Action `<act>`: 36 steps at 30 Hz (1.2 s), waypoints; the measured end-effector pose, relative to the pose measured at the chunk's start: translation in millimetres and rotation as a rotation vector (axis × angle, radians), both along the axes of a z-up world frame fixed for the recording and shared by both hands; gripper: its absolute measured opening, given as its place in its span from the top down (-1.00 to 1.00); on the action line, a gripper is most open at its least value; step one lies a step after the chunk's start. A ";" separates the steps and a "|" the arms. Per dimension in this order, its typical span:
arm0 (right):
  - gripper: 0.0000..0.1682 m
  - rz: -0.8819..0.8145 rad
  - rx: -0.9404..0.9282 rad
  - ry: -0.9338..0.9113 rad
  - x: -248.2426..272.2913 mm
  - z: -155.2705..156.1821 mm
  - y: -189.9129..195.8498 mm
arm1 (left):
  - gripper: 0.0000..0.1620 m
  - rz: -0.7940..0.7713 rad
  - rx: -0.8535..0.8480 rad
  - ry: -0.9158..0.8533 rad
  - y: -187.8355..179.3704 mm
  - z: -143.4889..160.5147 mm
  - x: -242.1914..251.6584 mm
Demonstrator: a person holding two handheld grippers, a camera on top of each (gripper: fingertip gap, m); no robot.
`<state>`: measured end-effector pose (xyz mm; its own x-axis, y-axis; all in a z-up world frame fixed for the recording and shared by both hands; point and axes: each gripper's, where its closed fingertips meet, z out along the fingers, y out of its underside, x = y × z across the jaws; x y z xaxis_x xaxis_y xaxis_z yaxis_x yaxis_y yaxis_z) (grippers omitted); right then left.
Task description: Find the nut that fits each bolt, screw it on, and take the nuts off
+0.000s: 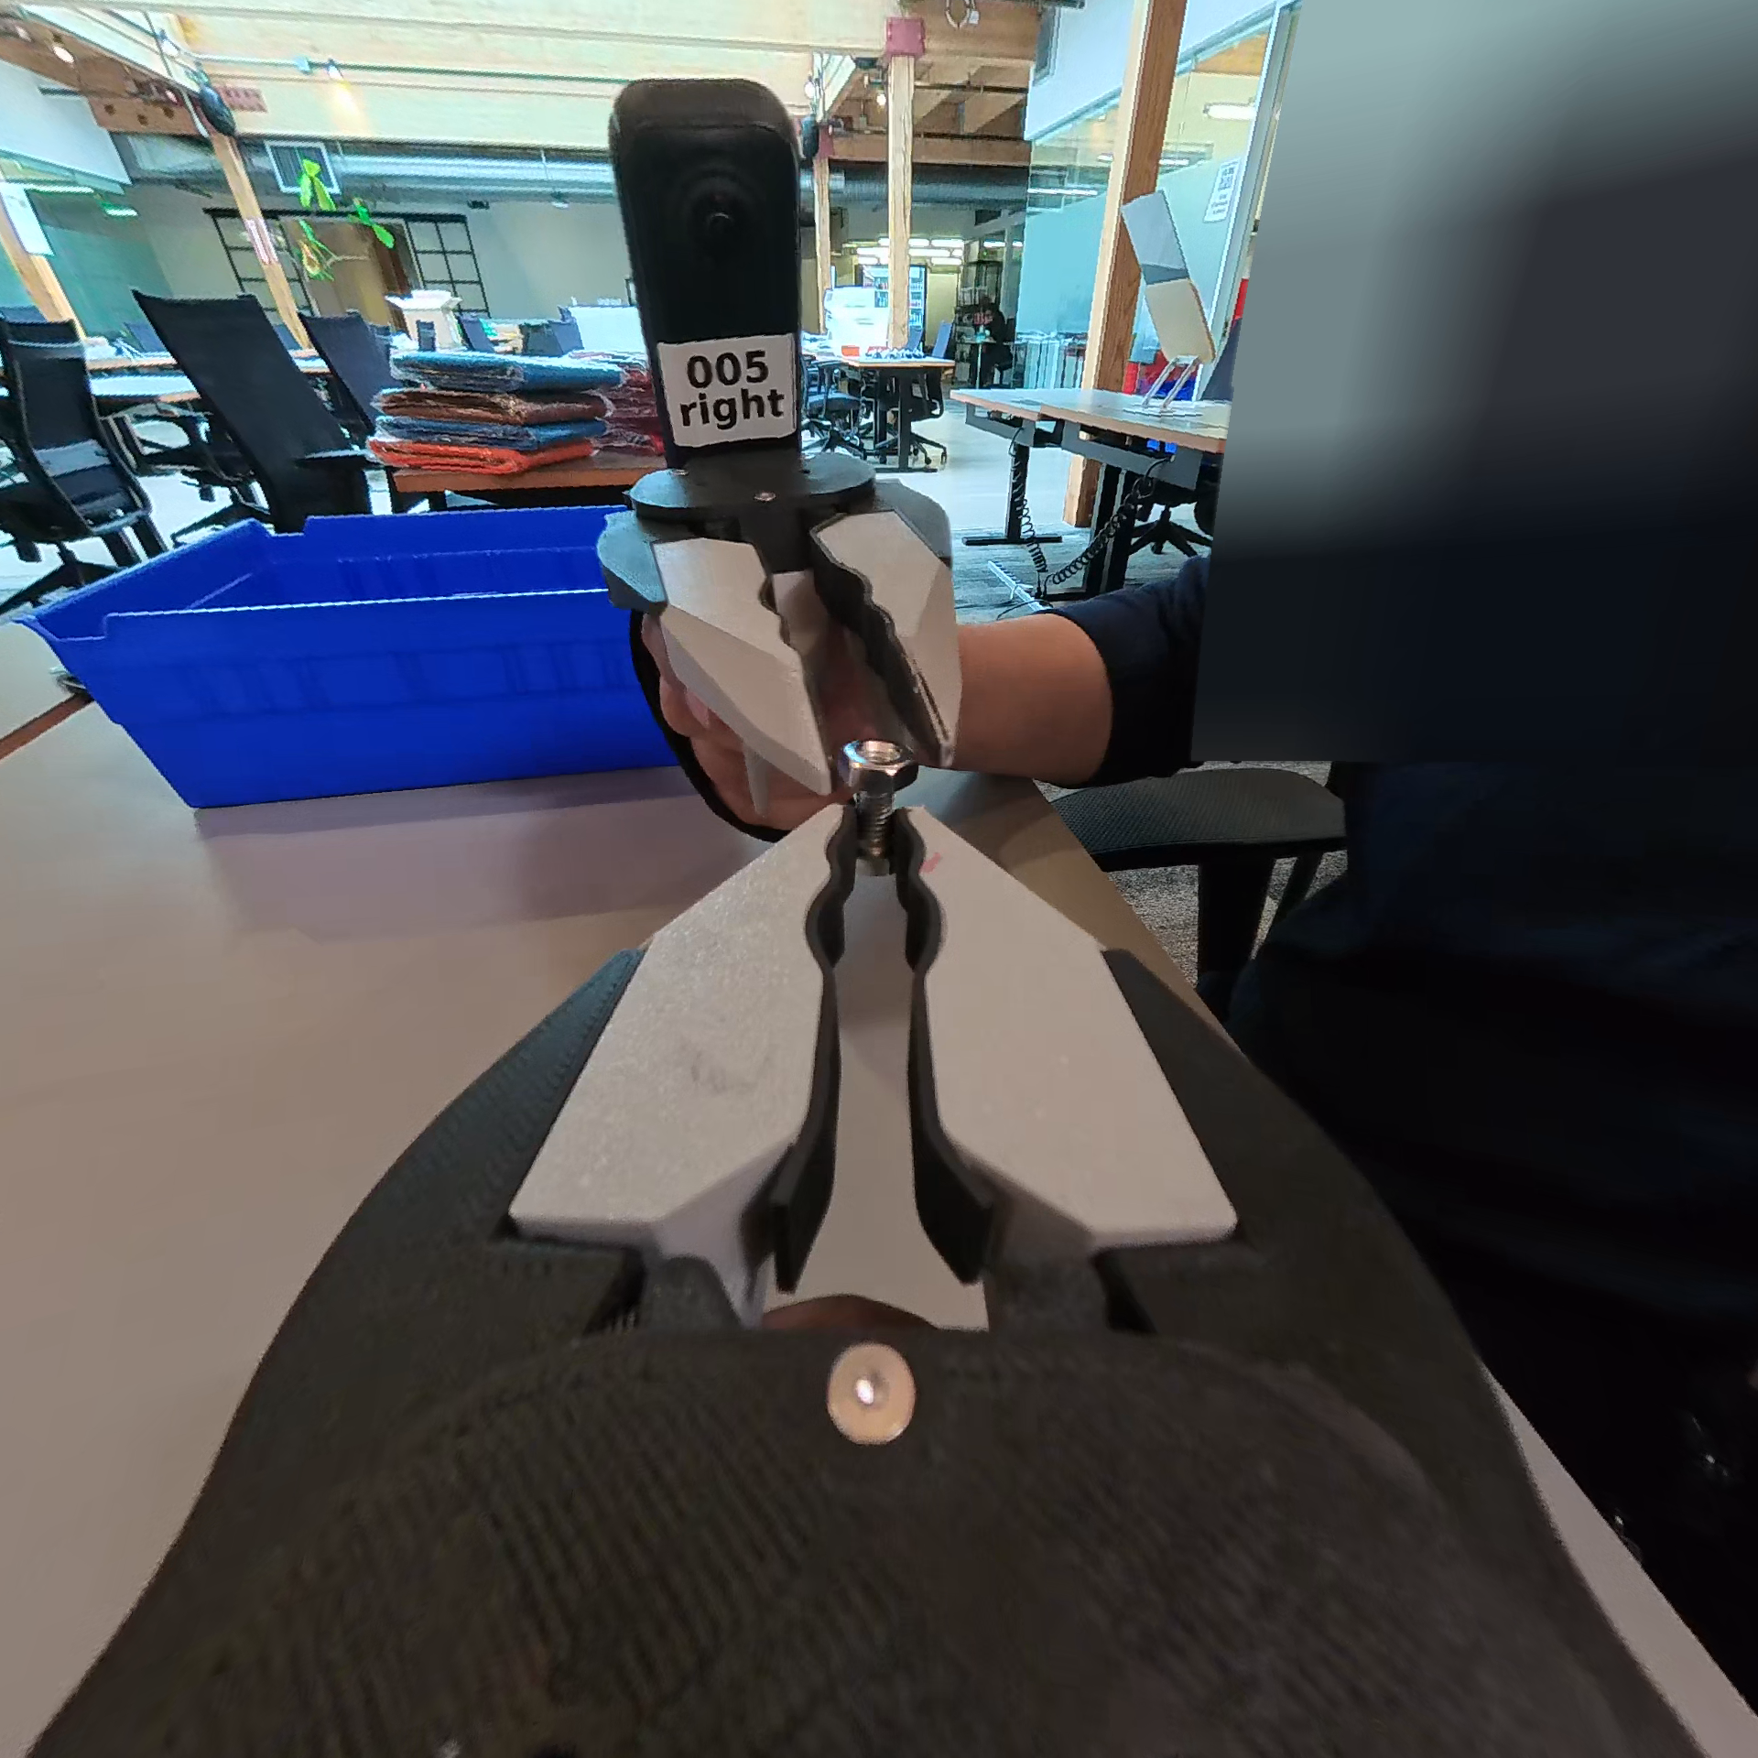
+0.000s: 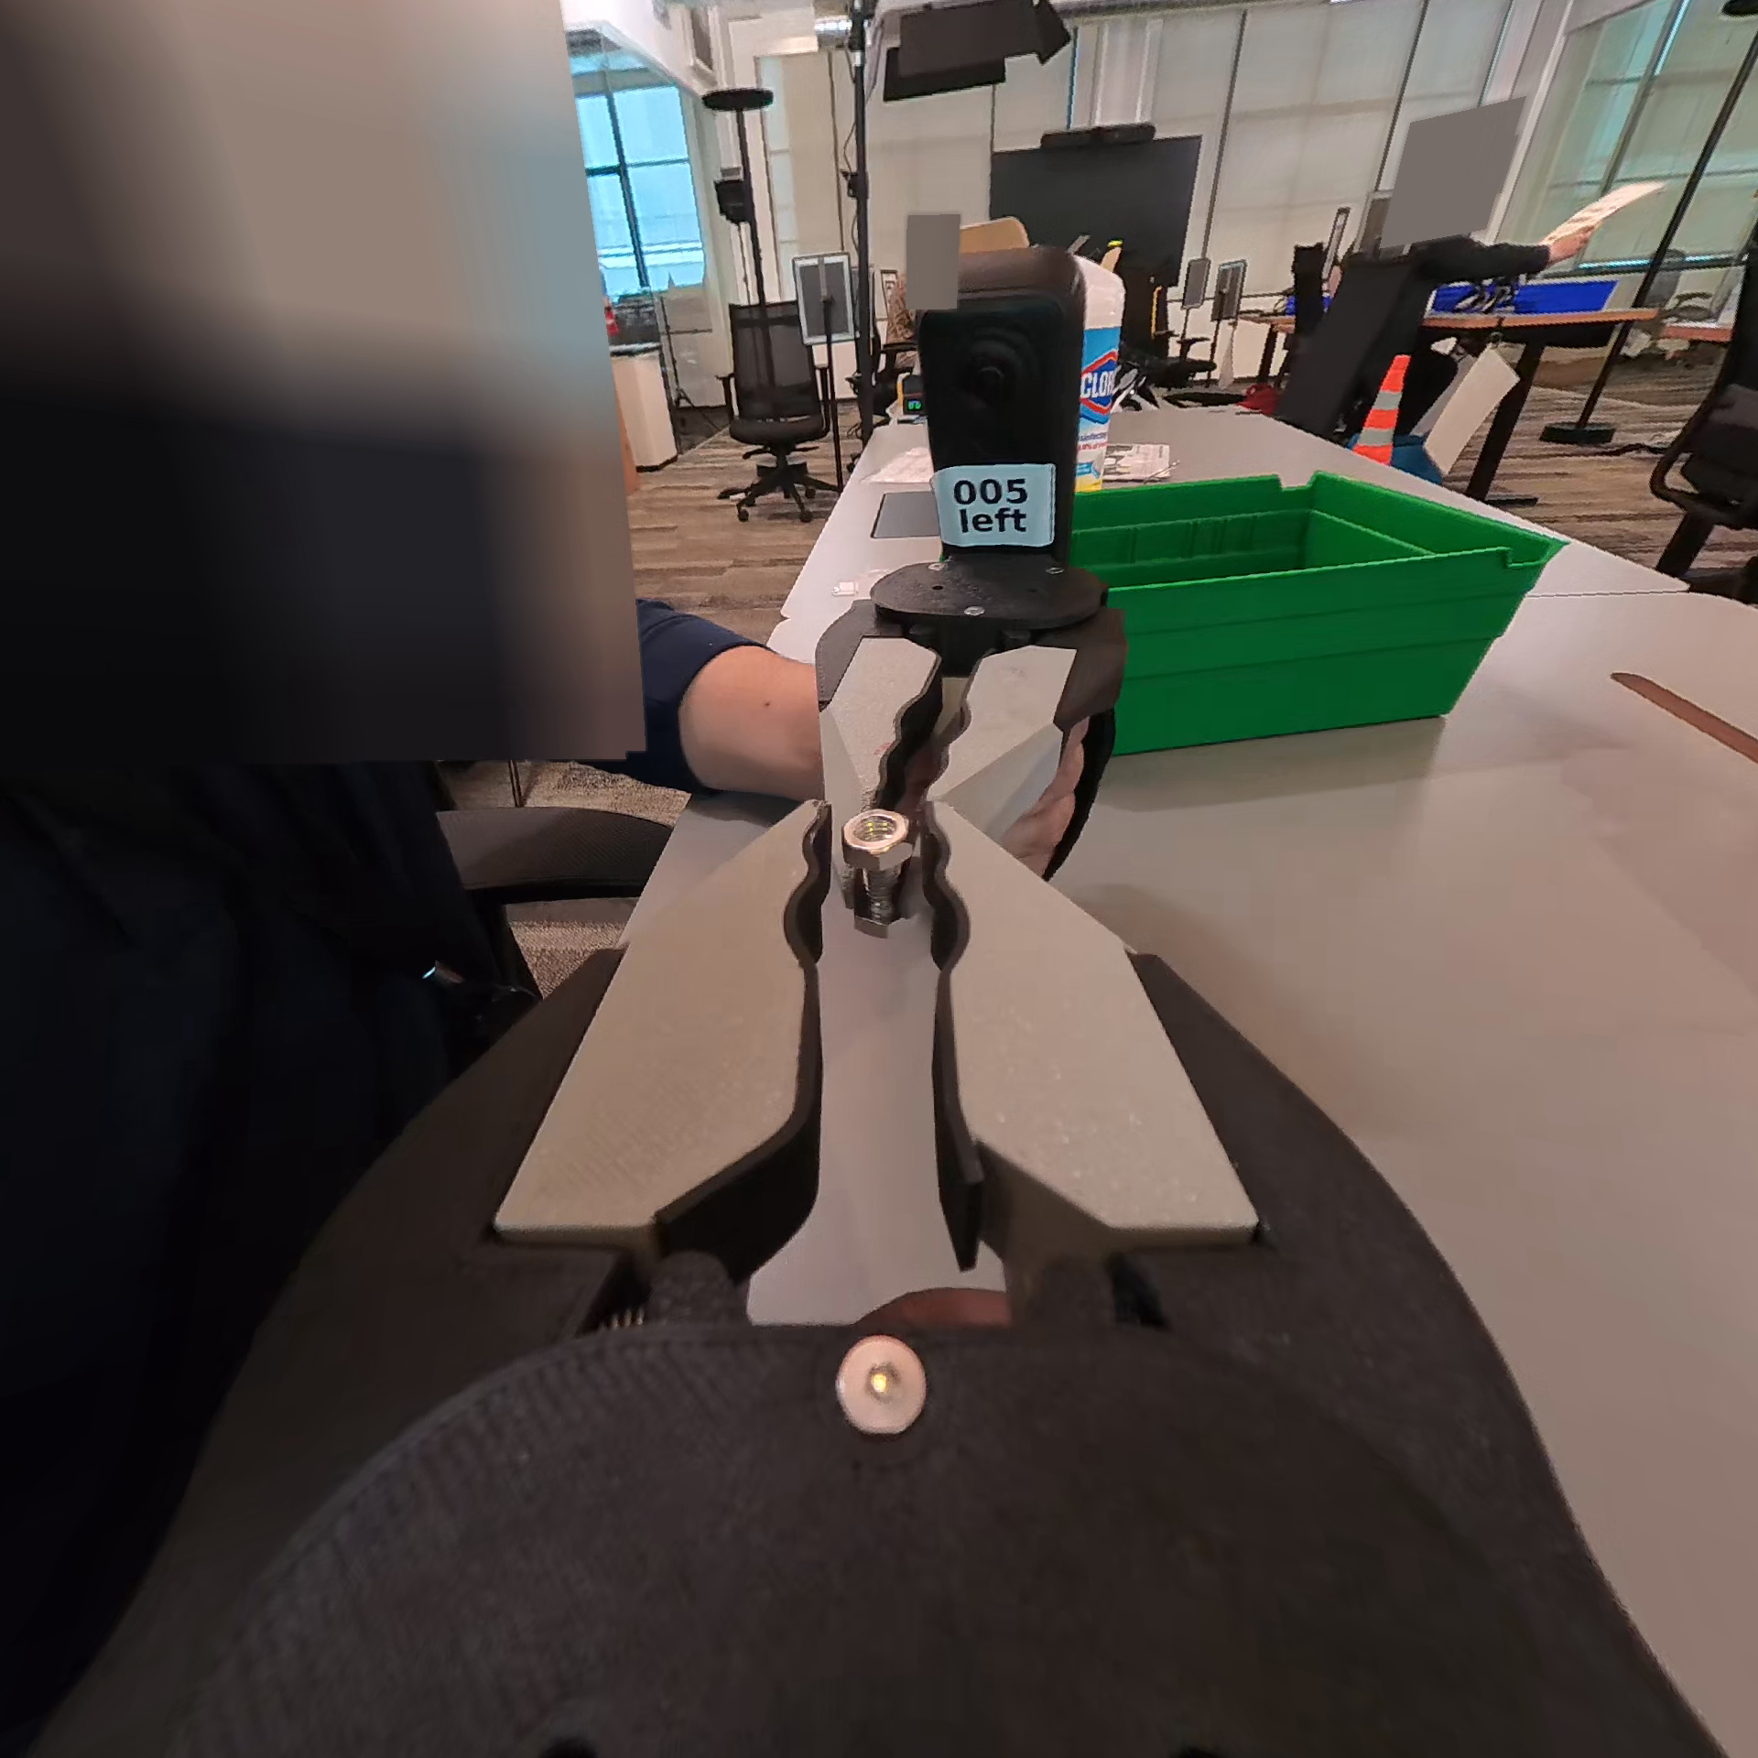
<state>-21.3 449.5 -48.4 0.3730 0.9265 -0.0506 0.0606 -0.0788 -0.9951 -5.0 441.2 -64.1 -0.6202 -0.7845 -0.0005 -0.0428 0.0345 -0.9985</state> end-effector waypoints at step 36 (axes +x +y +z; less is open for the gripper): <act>0.86 -0.581 -0.002 -0.010 27.5 -19.0 39.2 | 0.94 0.273 0.027 0.091 33.7 -17.1 24.4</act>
<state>6.2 488.8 -67.4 0.8206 0.5697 -0.0461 0.0159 -0.1033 -0.9945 19.4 475.0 -81.2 -0.3847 -0.9228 0.0223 -0.1437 0.0360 -0.9890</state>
